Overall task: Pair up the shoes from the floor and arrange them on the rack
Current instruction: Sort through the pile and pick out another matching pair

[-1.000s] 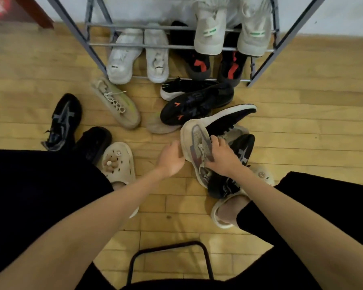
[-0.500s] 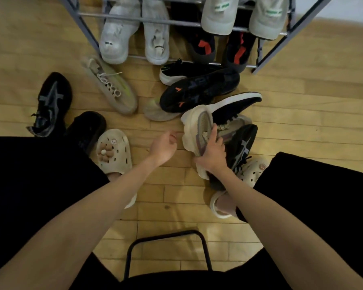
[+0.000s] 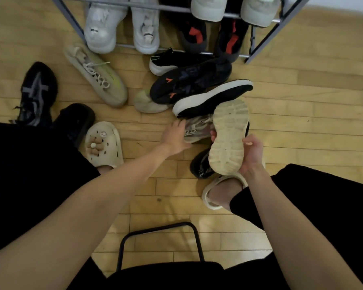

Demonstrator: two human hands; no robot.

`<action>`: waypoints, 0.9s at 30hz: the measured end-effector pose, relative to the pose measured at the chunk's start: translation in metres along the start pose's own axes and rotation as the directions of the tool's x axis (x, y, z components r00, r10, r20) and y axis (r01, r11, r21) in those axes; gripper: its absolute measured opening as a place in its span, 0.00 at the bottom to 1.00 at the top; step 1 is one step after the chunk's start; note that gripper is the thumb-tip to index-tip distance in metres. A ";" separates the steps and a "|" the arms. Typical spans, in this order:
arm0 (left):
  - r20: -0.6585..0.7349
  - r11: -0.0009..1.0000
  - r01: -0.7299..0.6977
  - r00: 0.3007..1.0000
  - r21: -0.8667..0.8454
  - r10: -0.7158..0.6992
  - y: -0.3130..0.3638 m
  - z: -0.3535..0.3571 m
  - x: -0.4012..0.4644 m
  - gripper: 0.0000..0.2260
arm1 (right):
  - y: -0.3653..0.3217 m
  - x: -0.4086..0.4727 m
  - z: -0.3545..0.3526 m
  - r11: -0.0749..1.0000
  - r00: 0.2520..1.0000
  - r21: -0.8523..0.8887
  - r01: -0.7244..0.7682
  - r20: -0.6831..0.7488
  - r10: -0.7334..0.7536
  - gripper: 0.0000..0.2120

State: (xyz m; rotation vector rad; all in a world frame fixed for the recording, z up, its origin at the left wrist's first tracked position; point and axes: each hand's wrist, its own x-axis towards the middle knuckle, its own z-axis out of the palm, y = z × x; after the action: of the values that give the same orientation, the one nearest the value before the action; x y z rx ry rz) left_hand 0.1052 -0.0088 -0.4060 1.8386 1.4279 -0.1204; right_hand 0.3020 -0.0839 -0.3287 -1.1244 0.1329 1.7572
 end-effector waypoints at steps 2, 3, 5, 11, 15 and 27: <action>-0.015 0.987 -0.023 1.000 0.158 0.026 0.009 0.007 0.004 0.43 | -0.001 -0.003 -0.004 0.999 0.999 -0.001 -0.038 0.006 0.038 0.37; -0.015 0.977 -0.023 1.000 0.212 0.027 0.011 0.010 0.006 0.45 | -0.002 -0.004 -0.007 0.998 0.998 0.000 -0.061 0.003 0.061 0.36; -0.018 0.957 -0.017 1.000 0.288 0.023 0.015 0.015 0.010 0.47 | -0.004 -0.006 -0.008 0.995 0.996 -0.030 -0.090 -0.020 0.090 0.36; -0.009 0.879 -0.066 0.997 0.471 0.080 0.028 0.010 0.009 0.44 | -0.013 -0.006 -0.010 0.974 0.980 -0.202 -0.103 -0.188 0.065 0.33; 0.015 0.878 -0.094 0.995 0.470 0.099 0.040 -0.016 -0.007 0.37 | -0.017 -0.011 -0.010 0.981 0.974 -0.182 -0.066 -0.223 0.025 0.29; 0.480 0.481 0.490 0.864 -0.727 -0.154 0.009 -0.155 -0.087 0.20 | -0.037 -0.051 0.044 0.947 0.993 -0.316 0.054 -0.084 -0.085 0.27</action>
State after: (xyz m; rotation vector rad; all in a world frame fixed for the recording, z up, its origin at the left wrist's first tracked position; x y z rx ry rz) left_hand 0.0233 0.0201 -0.2504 0.6697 1.2279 0.0472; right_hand 0.3069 -0.0760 -0.2523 -1.4257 -0.1321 1.6994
